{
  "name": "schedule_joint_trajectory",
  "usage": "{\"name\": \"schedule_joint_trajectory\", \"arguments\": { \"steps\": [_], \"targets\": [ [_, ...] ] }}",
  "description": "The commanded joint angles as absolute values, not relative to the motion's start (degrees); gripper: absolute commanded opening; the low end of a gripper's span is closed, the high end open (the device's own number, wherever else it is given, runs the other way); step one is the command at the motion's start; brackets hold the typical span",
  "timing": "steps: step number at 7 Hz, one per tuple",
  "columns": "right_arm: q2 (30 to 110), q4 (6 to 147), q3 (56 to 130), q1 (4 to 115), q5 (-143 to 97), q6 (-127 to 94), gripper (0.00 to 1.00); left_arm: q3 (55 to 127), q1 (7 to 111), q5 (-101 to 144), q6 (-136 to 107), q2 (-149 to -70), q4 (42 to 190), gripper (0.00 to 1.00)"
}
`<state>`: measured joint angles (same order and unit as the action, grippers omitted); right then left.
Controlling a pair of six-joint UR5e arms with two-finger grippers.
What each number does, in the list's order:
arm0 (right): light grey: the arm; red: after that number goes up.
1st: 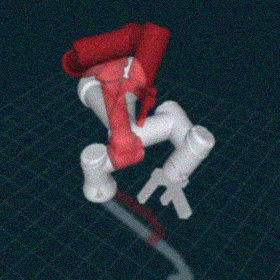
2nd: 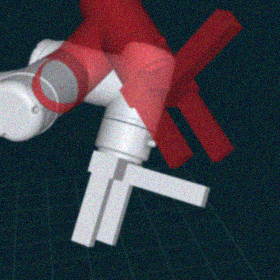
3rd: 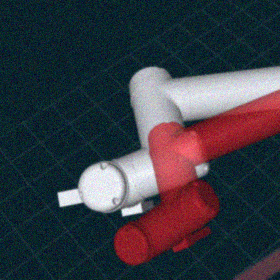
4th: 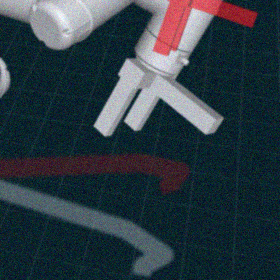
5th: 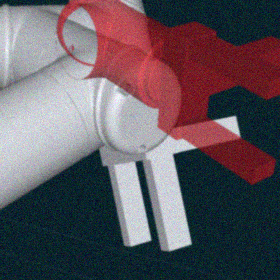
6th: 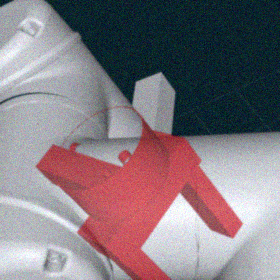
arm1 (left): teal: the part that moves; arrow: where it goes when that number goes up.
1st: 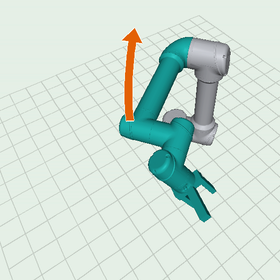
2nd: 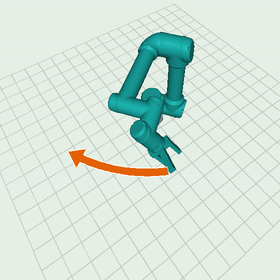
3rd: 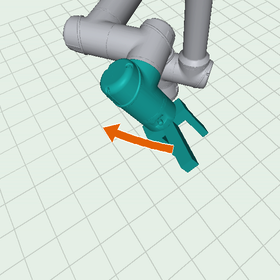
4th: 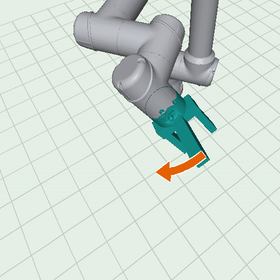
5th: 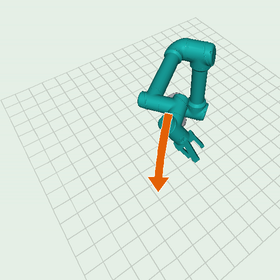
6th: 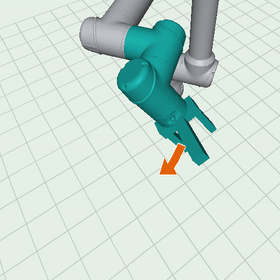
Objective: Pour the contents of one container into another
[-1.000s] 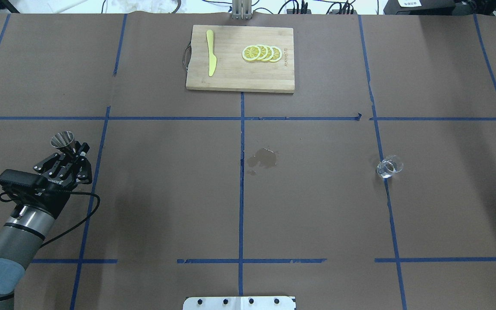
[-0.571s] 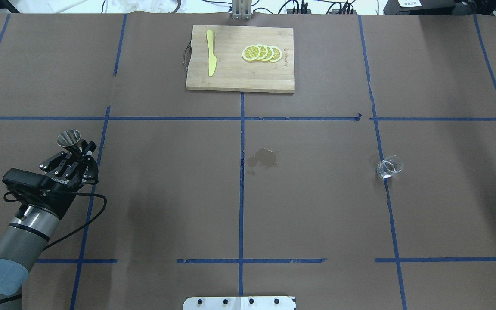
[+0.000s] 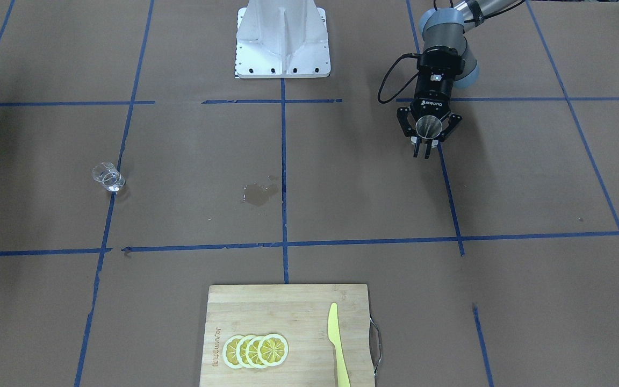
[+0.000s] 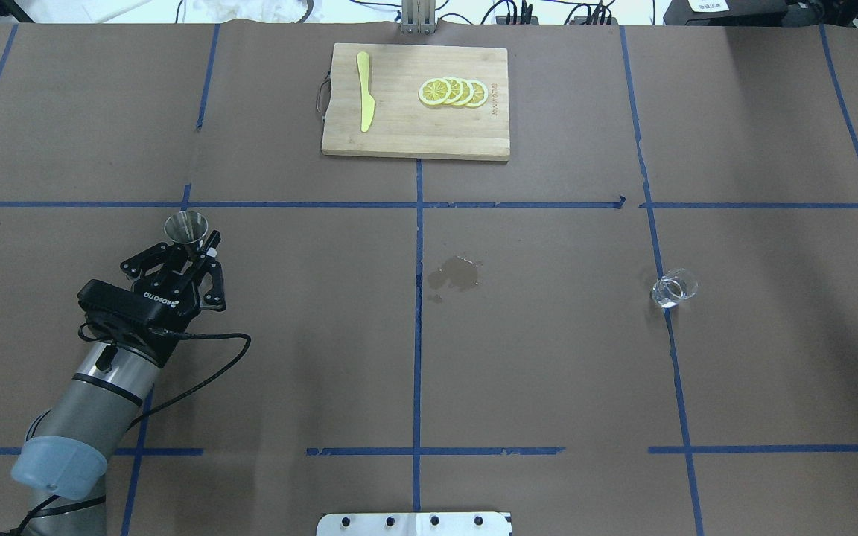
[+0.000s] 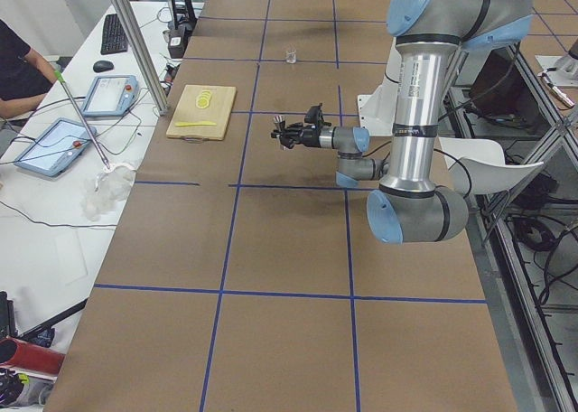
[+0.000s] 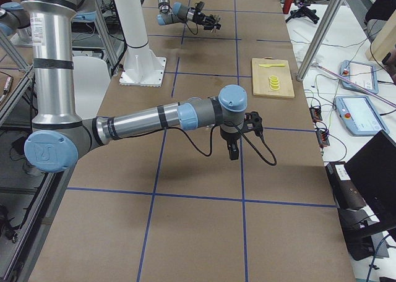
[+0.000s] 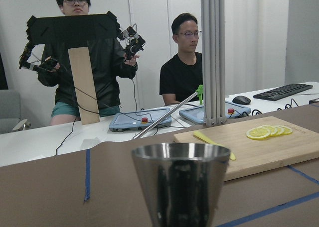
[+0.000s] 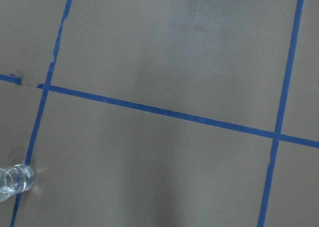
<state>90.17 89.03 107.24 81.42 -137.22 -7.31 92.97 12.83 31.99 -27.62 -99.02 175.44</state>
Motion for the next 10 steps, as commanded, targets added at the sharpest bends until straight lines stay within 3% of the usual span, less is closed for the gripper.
{"name": "schedule_joint_trajectory", "arguments": {
  "steps": [1, 4, 7, 10],
  "targets": [
    [90.26, 84.33, 109.69, 78.85, -137.11, -15.16, 1.0, 89.94, 13.18, 32.52, -27.07, -101.07, 180.4, 0.0],
    [92.01, 66.24, 109.69, 71.21, -135.01, -33.96, 1.0, 87.63, 15.99, 36.64, -26.72, -103.78, 182.02, 0.0],
    [97.27, 48.56, 113.18, 54.38, -116.53, -55.58, 1.0, 87.71, 16.7, 37.62, -26.89, -105.2, 182.02, 0.0],
    [104.13, 47.81, 121.71, 32.94, -84.05, -66.05, 1.0, 86.76, 16.79, 37.71, -26.72, -106.69, 181.76, 0.0]
  ]
}}
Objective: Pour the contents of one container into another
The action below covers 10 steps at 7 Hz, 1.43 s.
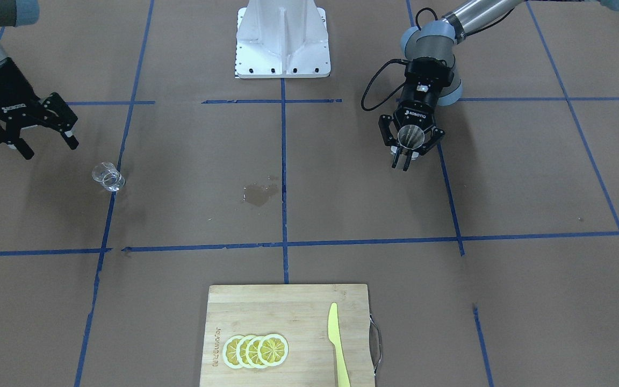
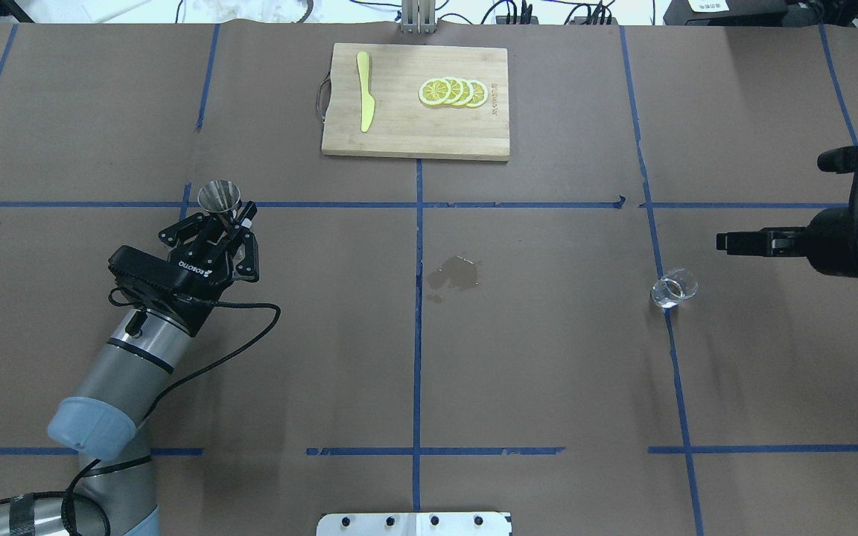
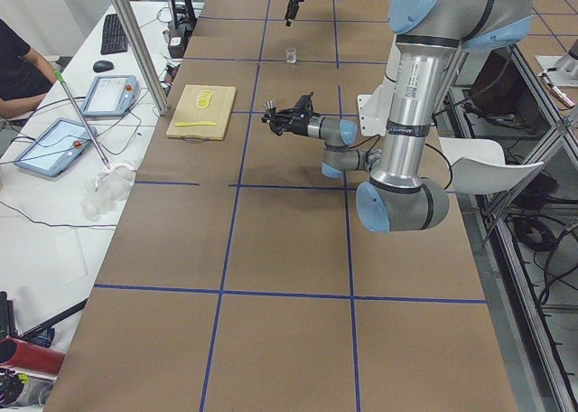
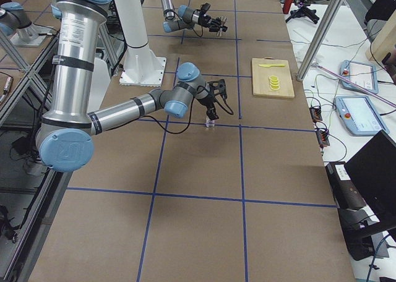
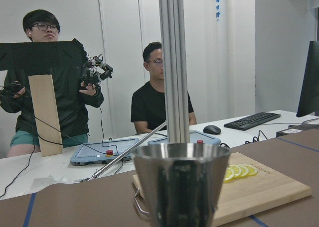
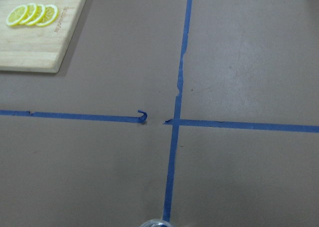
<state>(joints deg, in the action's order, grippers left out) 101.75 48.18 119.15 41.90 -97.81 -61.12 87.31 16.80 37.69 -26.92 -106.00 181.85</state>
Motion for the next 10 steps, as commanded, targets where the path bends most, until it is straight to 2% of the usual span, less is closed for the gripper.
{"name": "schedule_joint_trajectory", "arguments": {
  "steps": [1, 3, 4, 5, 7, 10],
  "targets": [
    [105.19, 47.73, 121.99, 27.65, -75.32, -68.96, 1.0, 86.05, 16.79, 38.14, -26.63, -106.79, 181.76, 0.0],
    [107.57, 47.72, 121.3, 13.33, -50.99, -76.42, 1.0, 85.7, 16.79, 38.32, -26.54, -106.79, 181.76, 0.0],
    [107.58, 47.72, 116.94, 5.18, -36.88, -81.16, 1.0, 85.52, 16.79, 38.32, -26.46, -106.79, 181.67, 0.0],
    [106.45, 47.03, 112.98, 1.62, -28.47, -81.47, 0.99, 85.52, 16.96, 38.23, -26.28, -106.79, 181.5, 0.0],
    [104.08, 46.76, 106.65, 0.44, -23.22, -88.12, 0.99, 85.52, 16.79, 38.32, -26.54, -106.96, 181.49, 0.0],
    [99.86, 46.67, 101.19, 0.53, -20.14, -88.33, 0.97, 85.52, 16.96, 38.06, -26.19, -106.88, 181.41, 0.0]
  ]
}}
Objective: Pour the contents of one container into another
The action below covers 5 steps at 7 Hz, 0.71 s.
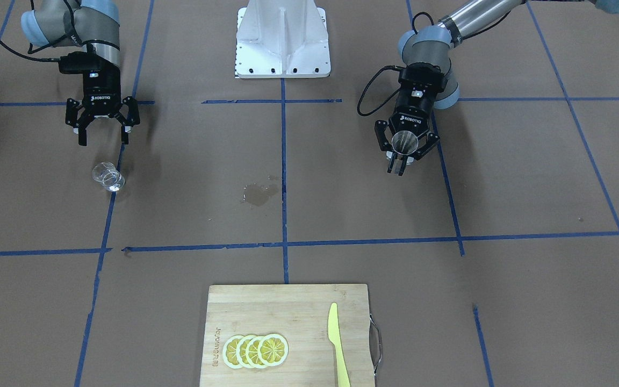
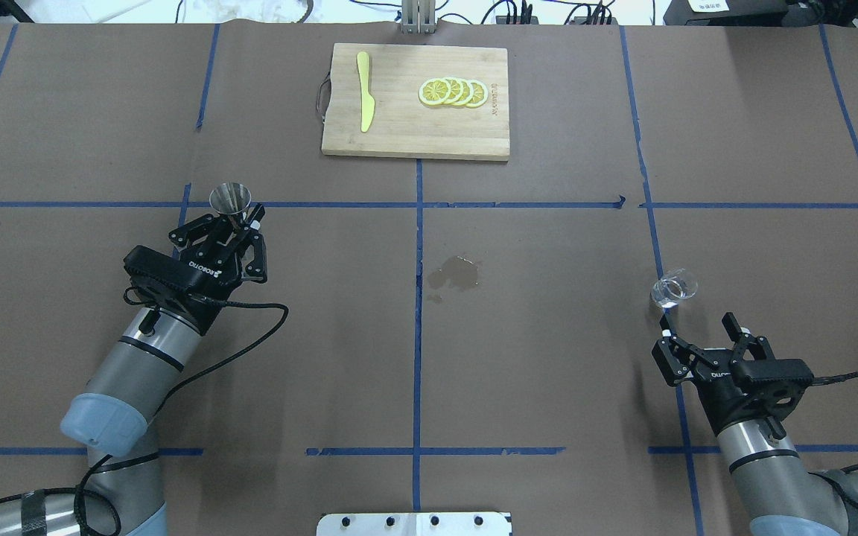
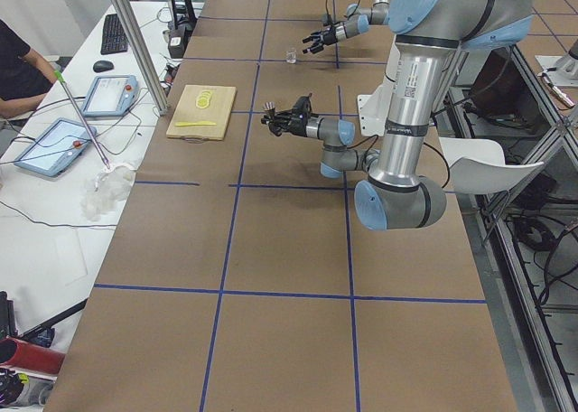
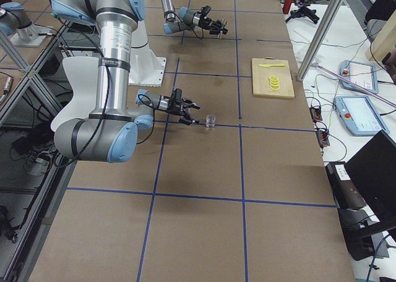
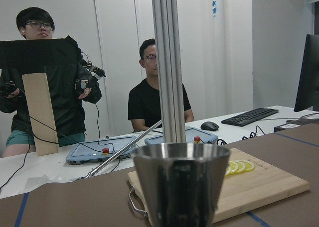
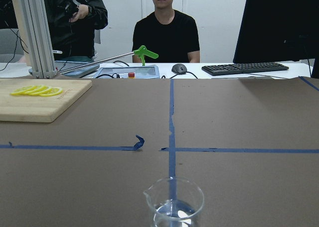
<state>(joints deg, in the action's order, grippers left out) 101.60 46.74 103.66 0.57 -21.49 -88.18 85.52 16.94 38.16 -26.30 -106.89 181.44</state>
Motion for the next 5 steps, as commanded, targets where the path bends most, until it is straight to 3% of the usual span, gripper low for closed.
{"name": "schedule_joint_trajectory", "arguments": {
  "steps": [1, 5],
  "targets": [
    [97.76, 46.67, 99.6, 0.53, -19.95, -88.33, 0.97, 85.6, 16.79, 38.06, -26.28, -106.96, 181.41, 0.0],
    [96.17, 38.15, 93.7, 2.36, -20.13, -84.74, 0.95, 85.52, 16.61, 38.06, -26.28, -106.79, 181.41, 0.0]
  ]
}}
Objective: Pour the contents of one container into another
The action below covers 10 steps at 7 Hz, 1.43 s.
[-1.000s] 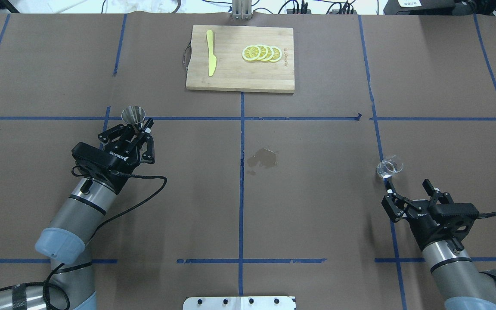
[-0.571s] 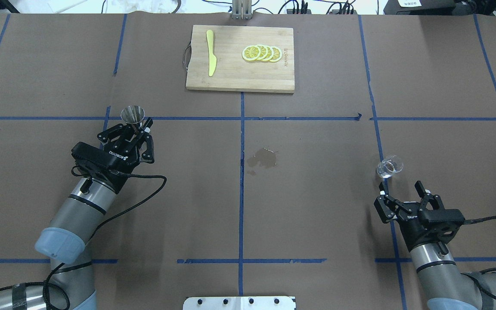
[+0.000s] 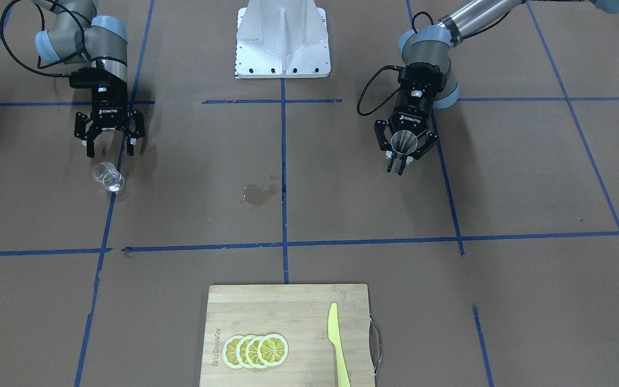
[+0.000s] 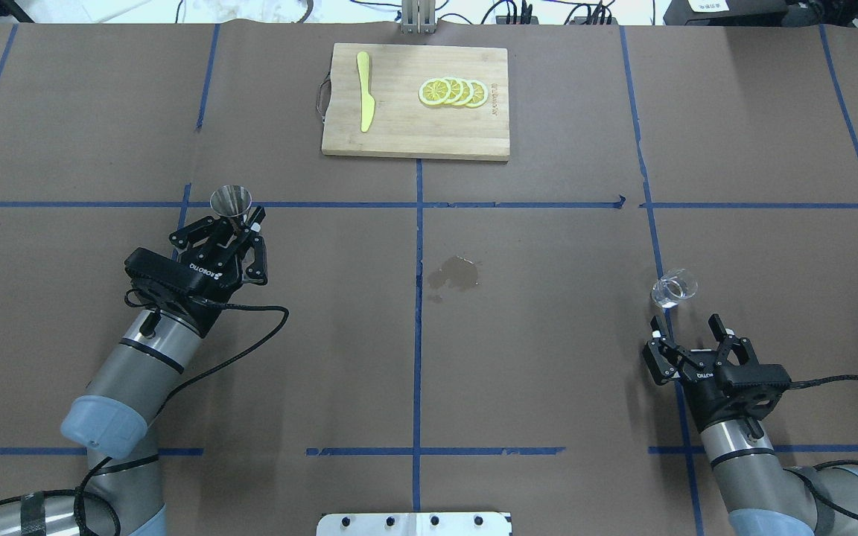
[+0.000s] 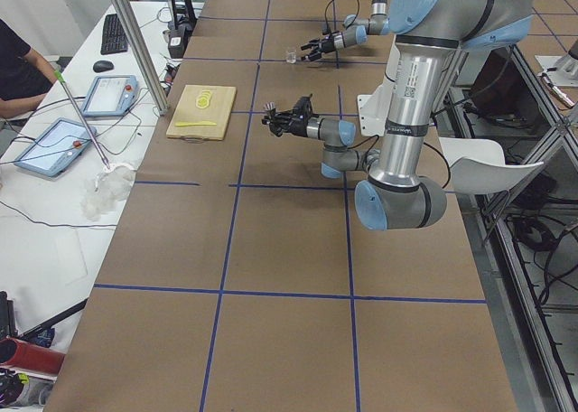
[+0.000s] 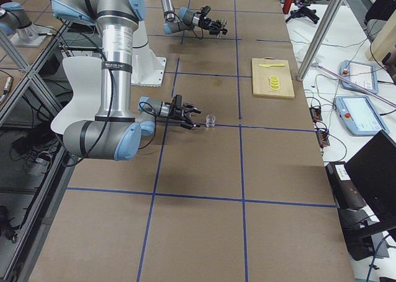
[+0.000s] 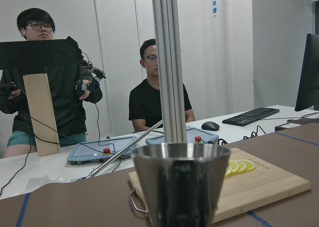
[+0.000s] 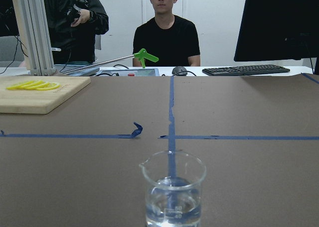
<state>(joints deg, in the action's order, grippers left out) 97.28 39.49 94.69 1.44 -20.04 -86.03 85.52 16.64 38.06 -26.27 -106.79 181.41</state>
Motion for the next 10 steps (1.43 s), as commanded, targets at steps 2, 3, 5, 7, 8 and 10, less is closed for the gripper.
{"name": "schedule_joint_trajectory", "arguments": {
  "steps": [2, 3, 5, 7, 8, 10],
  "targets": [
    [92.74, 38.14, 91.33, 4.91, -20.39, -82.54, 0.95, 85.52, 16.61, 38.06, -26.28, -106.79, 181.41, 0.0],
    [92.55, 38.06, 90.71, 6.31, -21.43, -82.53, 0.95, 85.52, 16.61, 38.06, -26.28, -106.79, 181.41, 0.0],
    [92.46, 38.06, 90.27, 7.64, -22.76, -82.44, 0.95, 85.52, 16.61, 38.06, -26.28, -106.79, 181.41, 0.0],
    [91.94, 38.06, 89.83, 8.35, -23.64, -82.35, 0.95, 85.52, 16.61, 38.06, -26.28, -106.87, 181.41, 0.0],
    [90.19, 38.06, 88.26, 8.52, -23.64, -82.35, 0.95, 85.52, 16.61, 38.06, -26.28, -106.87, 181.41, 0.0],
    [89.12, 36.66, 87.01, 8.96, -23.99, -82.01, 0.9, 85.6, 16.7, 38.06, -26.28, -106.88, 181.41, 0.0]
  ]
}}
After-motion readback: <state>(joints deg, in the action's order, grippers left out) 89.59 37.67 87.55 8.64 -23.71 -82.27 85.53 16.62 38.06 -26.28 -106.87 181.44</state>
